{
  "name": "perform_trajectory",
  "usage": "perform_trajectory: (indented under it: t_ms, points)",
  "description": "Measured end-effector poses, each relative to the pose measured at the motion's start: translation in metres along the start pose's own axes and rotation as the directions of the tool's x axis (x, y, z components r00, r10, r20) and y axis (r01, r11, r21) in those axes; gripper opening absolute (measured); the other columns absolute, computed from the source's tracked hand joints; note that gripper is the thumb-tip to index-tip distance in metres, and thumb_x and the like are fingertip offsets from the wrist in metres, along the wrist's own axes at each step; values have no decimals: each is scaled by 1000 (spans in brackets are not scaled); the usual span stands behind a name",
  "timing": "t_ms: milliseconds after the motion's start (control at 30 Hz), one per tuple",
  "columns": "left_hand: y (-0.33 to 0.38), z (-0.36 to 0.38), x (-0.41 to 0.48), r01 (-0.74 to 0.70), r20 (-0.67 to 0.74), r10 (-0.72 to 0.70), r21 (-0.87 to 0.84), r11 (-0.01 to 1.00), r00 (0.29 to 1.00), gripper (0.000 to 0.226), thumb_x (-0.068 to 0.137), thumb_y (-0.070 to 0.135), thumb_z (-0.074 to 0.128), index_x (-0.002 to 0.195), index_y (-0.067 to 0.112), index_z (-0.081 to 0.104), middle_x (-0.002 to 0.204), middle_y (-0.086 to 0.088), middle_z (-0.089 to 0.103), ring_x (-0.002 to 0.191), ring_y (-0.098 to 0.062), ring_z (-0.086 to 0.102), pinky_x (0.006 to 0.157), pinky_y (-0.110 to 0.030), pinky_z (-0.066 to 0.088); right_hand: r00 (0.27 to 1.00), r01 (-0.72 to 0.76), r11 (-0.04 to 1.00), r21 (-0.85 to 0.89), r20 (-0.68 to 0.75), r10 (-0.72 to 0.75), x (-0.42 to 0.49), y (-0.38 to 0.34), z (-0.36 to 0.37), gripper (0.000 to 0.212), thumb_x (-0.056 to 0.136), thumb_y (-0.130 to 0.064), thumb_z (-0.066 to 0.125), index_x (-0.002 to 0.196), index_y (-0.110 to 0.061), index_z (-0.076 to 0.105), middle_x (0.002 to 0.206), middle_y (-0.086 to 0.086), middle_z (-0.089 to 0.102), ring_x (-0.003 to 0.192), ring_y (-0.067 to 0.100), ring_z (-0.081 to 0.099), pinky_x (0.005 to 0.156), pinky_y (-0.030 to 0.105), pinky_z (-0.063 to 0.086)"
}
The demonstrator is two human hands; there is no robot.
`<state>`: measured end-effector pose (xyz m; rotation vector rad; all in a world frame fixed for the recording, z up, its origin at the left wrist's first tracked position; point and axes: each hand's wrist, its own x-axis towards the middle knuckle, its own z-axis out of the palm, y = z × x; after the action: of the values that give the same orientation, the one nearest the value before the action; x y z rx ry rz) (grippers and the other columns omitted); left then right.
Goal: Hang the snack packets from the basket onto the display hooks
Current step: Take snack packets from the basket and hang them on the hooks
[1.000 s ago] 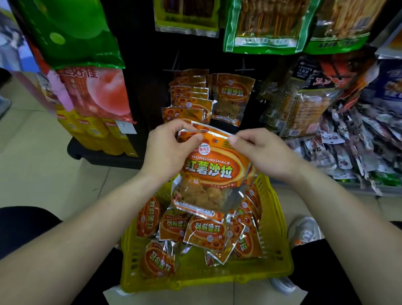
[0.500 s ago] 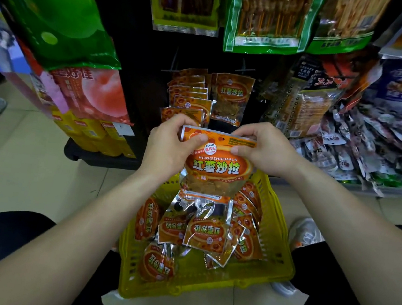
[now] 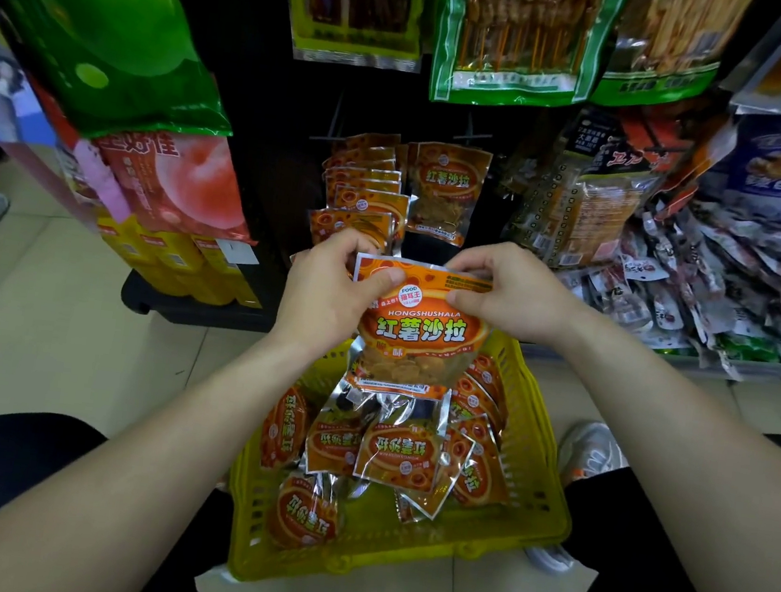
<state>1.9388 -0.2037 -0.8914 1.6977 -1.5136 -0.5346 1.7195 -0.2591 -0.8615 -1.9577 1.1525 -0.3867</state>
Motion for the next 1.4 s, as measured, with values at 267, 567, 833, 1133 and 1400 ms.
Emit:
perform_trajectory:
  t_ms: [267, 567, 833, 1133, 1400]
  points:
    - [-6, 11, 1, -1, 62, -2, 55, 998, 998, 21, 83, 52, 72, 84, 39, 55, 85, 20, 67, 78, 4, 66, 62, -24, 59, 1000, 14, 954, -299, 3, -13, -4, -4, 14, 5, 91, -36, 66, 89, -37, 61, 89, -12, 71, 84, 8, 67, 74, 40, 59]
    - [-8, 13, 0, -27, 131, 16, 81, 996, 991, 23, 84, 55, 70, 84, 37, 55, 83, 15, 67, 78, -5, 66, 64, -40, 60, 996, -2, 940, -340, 85, 33, -6, -2, 19, 14, 86, -43, 69, 86, -37, 57, 83, -17, 66, 79, 3, 64, 69, 34, 56]
    - [-8, 8, 6, 10, 167, -5, -25, 1000, 986, 20, 84, 52, 72, 84, 38, 57, 82, 15, 69, 76, -1, 68, 60, -39, 60, 999, -35, 848, -529, -20, 29, 3, -4, 8, 8, 88, -43, 63, 89, -40, 56, 92, -13, 67, 96, 17, 63, 73, 37, 51]
    - [-39, 14, 28, 94, 280, -91, 2, 996, 956, 19, 89, 35, 72, 106, 35, 64, 102, 22, 64, 83, 5, 64, 73, -26, 58, 983, -150, 696, -702, -179, 32, 58, 20, -43, 28, 95, -42, 56, 123, -42, 55, 113, 7, 66, 105, 34, 61, 69, 39, 42]
    - [-67, 98, 78, 144, 398, -182, 124, 982, 899, 34, 90, 36, 70, 123, 30, 62, 119, 10, 65, 99, -10, 64, 84, -28, 53, 959, -263, 684, -680, -264, 106, 153, 76, -39, 34, 94, -26, 52, 127, -33, 57, 109, 13, 64, 95, 38, 63, 72, 40, 48]
